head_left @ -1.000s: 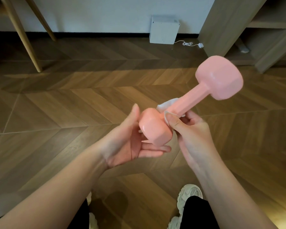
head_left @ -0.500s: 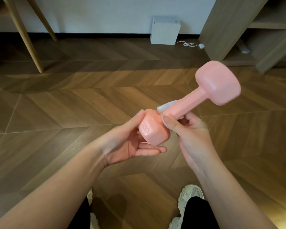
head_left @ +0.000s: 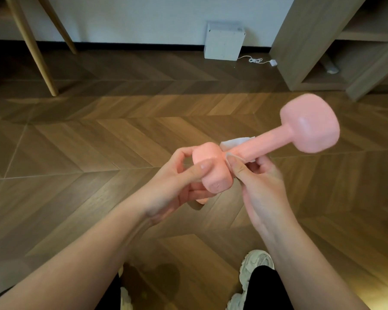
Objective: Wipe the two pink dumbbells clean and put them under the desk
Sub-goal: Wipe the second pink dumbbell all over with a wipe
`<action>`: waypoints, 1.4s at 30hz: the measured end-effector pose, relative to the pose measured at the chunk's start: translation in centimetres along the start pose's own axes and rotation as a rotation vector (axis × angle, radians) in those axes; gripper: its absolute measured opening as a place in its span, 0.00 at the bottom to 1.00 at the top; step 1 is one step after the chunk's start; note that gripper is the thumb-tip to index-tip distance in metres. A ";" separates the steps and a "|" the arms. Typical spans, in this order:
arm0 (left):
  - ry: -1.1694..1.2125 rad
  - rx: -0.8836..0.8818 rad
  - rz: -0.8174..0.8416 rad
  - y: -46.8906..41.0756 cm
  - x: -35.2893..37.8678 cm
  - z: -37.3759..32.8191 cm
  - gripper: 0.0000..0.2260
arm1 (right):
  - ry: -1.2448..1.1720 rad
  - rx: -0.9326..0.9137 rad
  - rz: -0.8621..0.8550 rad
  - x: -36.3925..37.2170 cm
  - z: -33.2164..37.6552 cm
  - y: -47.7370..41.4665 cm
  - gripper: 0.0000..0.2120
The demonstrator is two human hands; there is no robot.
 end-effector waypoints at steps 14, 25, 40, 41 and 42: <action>0.397 -0.390 0.087 0.4 0.0 -0.5 0.31 | -0.112 0.185 0.193 0.9 -1.0 -0.5 0.15; -0.153 0.262 -0.043 0.0 -0.7 -0.2 0.34 | -0.105 0.029 0.039 1.9 0.1 -0.8 0.14; 0.171 0.184 0.027 -0.3 -0.1 0.6 0.30 | 0.010 -0.035 0.030 1.5 0.2 -0.4 0.12; 0.165 0.176 0.012 -0.4 -0.1 0.3 0.29 | 0.005 -0.034 0.023 1.4 0.1 -0.4 0.13; 0.163 0.158 0.021 -0.4 -0.1 0.0 0.27 | 0.004 -0.038 0.027 1.2 0.1 -0.3 0.12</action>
Point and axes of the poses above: each hand's wrist, its own y-axis away from the middle knuckle, its own x-axis out of the palm, z = x × y, the point moved 3 cm from there along -y, towards the middle knuckle, and after that the axes turned 7 degrees about x, right-handed, at the moved point
